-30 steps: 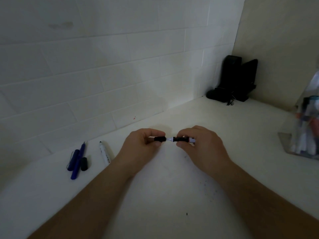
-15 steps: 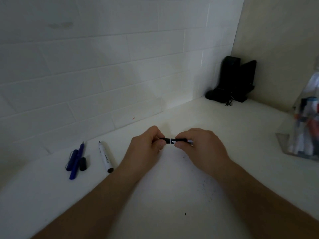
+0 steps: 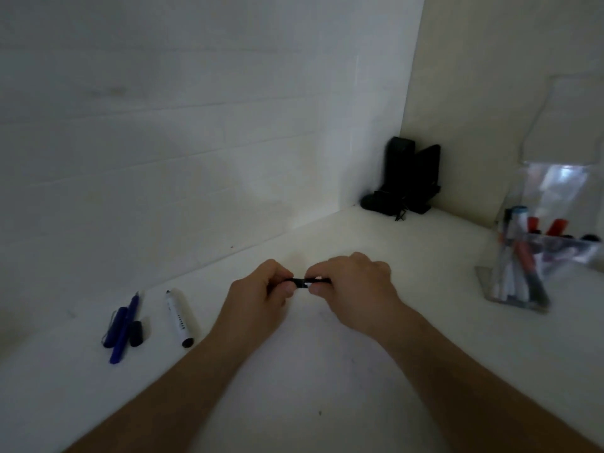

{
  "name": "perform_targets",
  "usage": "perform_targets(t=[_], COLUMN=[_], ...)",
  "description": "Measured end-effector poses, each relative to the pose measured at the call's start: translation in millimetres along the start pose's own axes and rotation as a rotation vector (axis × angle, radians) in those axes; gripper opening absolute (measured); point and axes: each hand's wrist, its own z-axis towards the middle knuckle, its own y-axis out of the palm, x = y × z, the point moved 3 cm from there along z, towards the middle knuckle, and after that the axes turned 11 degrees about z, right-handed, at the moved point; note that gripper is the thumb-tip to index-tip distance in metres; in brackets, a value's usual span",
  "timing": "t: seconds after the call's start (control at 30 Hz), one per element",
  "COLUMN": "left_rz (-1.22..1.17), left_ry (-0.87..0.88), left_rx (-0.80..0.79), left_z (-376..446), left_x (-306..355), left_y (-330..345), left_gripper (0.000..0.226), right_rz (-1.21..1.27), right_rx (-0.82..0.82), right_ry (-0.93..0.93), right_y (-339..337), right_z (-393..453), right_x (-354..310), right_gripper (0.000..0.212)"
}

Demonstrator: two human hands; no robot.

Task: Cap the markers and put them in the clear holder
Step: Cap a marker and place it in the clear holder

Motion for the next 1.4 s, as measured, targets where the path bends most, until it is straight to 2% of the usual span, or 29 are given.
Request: perform_targets(t=[0.1, 0.17, 0.23, 0.33, 0.43, 0.53, 0.63, 0.73, 0.83, 0.9, 0.97, 1.03, 1.13, 1.2, 1.27, 1.33, 1.4], left_rz=[-0.096, -0.120, -0.163, -0.196, -0.108, 0.087, 0.326, 0.417, 0.383, 0.392, 0.378, 0.340, 0.296, 0.256, 0.225, 0.226, 0.232], left_ry=[-0.011, 0.042, 0.116, 0.264, 0.485, 0.704, 0.787, 0.748, 0.721, 0.700, 0.705, 0.737, 0.776, 0.740, 0.667, 0.524, 0.343], left_rx=[-0.110, -0.128, -0.117, -0.138, -0.118, -0.014, 0.063, -0.002, -0.013, -0.026, -0.062, -0.082, -0.046, -0.020, 0.015, 0.045, 0.086], left_z=[5, 11, 18, 25, 27, 26, 27, 27, 28, 29, 28, 26, 26, 30, 32, 29, 22], left_x=[19, 48, 90, 162, 229, 278, 298, 295, 289, 285, 282, 274, 241, 204, 161, 116, 72], left_y=[4, 8, 15, 37, 62, 84, 107, 123, 127, 128, 126, 121, 104, 85, 57, 18, -24], left_gripper=[0.011, 0.013, 0.010, 0.015, 0.031, 0.036, 0.028, 0.050, 0.059, 0.062, 0.066, 0.067, 0.060, 0.049, 0.033, 0.023, 0.021], right_rz=[-0.073, 0.075, 0.288, 0.474, 0.467, 0.363, 0.166, -0.116, -0.238, -0.229, -0.086, 0.039, 0.113, 0.060, 0.007, 0.101, 0.225], right_rx=[-0.097, -0.033, 0.191, 0.606, 0.815, 0.818, 0.621, 0.498, 0.388, 0.298, 0.262, 0.317, 0.548, 0.706, 0.780, 0.724, 0.568], right_ry=[0.026, 0.055, 0.073, 0.102, 0.175, 0.207, 0.200, 0.218, 0.225, 0.250, 0.316, 0.320, 0.271, 0.220, 0.098, 0.023, 0.015], right_y=[-35, -72, -118, -190, -235, -242, -224, -210, -204, -203, -204, -204, -203, -197, -182, -153, -117], right_z=[-12, -23, -37, -63, -81, -85, -81, -77, -71, -70, -74, -82, -98, -109, -110, -97, -80], right_x=[11, 32, 59, 100, 134, 157, 173, 189, 203, 213, 217, 214, 203, 190, 166, 135, 97], right_gripper=[0.019, 0.016, 0.003, 0.012, 0.015, 0.033, 0.056, 0.051, 0.039, 0.038, 0.040, 0.045, 0.044, 0.042, 0.038, 0.037, 0.040])
